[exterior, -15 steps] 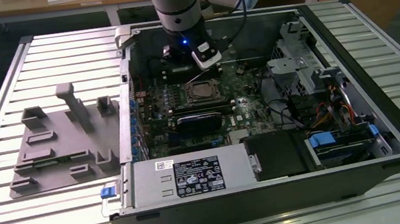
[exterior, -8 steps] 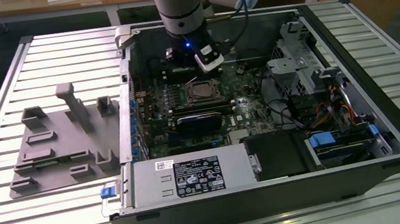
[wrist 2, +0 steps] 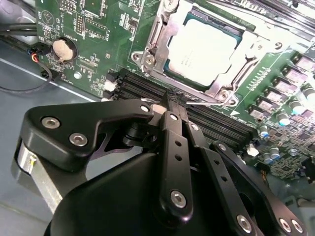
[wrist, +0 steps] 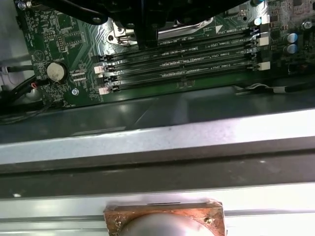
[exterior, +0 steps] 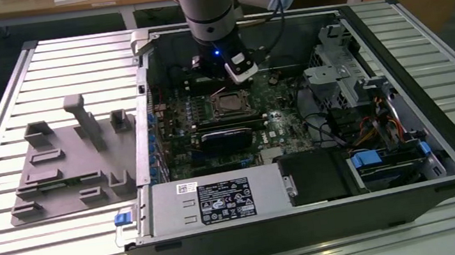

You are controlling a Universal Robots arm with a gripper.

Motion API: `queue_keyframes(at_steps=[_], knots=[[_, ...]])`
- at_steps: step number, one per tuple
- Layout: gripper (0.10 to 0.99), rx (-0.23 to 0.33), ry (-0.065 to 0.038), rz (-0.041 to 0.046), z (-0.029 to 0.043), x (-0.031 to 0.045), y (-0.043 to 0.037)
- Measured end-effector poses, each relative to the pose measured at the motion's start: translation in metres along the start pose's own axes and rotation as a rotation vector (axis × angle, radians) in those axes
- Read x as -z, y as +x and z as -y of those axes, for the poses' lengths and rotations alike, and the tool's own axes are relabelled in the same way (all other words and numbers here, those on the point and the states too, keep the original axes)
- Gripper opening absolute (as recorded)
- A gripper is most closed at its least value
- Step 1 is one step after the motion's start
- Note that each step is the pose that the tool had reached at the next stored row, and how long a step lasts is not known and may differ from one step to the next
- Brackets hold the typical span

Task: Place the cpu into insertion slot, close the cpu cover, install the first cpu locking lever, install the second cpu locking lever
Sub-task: 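Install the first cpu locking lever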

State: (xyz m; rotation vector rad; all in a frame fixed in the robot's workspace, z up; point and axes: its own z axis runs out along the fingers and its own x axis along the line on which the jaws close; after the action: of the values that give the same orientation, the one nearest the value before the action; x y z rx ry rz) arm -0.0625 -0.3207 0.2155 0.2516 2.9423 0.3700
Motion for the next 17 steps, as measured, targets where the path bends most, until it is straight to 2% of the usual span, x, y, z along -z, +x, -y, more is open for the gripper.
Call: queue_keyframes(at_steps=[9, 17], knots=[[0.102, 0.000, 0.000, 0.0000, -0.0027, -0.0034, -0.0006], [0.102, 0.001, 0.005, 0.0007, -0.0054, -0.0051, 0.0001]])
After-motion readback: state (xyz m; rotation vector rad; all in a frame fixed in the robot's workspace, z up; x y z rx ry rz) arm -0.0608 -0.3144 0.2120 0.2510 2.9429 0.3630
